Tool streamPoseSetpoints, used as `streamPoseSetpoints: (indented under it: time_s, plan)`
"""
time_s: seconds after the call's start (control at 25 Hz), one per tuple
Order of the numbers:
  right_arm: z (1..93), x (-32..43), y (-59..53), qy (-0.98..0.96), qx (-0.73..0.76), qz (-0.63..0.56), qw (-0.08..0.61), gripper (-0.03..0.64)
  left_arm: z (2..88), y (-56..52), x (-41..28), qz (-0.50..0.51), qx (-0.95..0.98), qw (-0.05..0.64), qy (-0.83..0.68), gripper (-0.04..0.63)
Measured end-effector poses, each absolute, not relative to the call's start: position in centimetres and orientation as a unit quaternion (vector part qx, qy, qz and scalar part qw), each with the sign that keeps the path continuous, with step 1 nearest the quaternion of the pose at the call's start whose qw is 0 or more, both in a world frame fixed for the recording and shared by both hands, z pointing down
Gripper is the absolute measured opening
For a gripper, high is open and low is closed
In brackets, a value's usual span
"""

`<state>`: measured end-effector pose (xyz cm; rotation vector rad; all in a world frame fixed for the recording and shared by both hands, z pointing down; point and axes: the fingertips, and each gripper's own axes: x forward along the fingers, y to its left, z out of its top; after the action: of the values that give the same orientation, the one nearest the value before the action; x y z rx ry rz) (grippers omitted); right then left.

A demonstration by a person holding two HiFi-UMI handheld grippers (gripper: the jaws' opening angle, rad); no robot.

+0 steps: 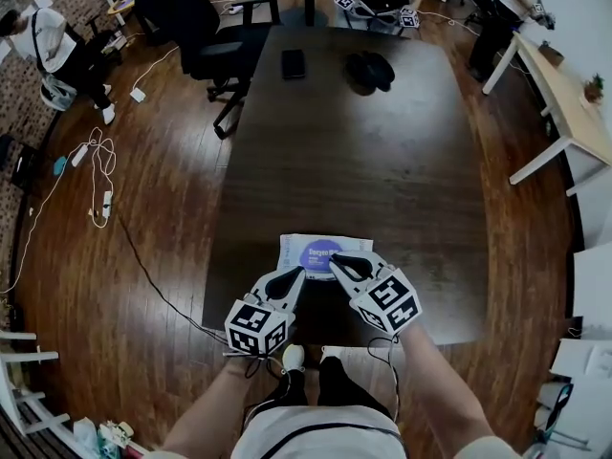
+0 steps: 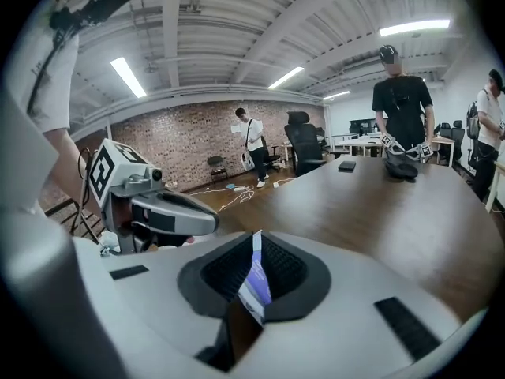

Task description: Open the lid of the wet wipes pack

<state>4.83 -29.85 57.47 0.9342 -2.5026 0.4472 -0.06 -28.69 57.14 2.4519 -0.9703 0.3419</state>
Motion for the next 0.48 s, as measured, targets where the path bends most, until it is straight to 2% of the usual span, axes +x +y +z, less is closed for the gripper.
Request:
streamPoseSetpoints:
  time_s: [0.2, 0.48]
  plan:
    - [59.6, 5.0, -30.3, -0.903, 0.315, 0.165, 0.243, 0.046, 59.8, -28.8, -0.5, 0.148, 0.885, 0.250, -0.364, 0.002]
    - [62.8, 4.9, -30.3, -0.894, 0.267, 0.103, 0.344, 0.200, 63.0, -28.7, -0.3, 0.178, 0.872, 0.269, -0.368, 0.002]
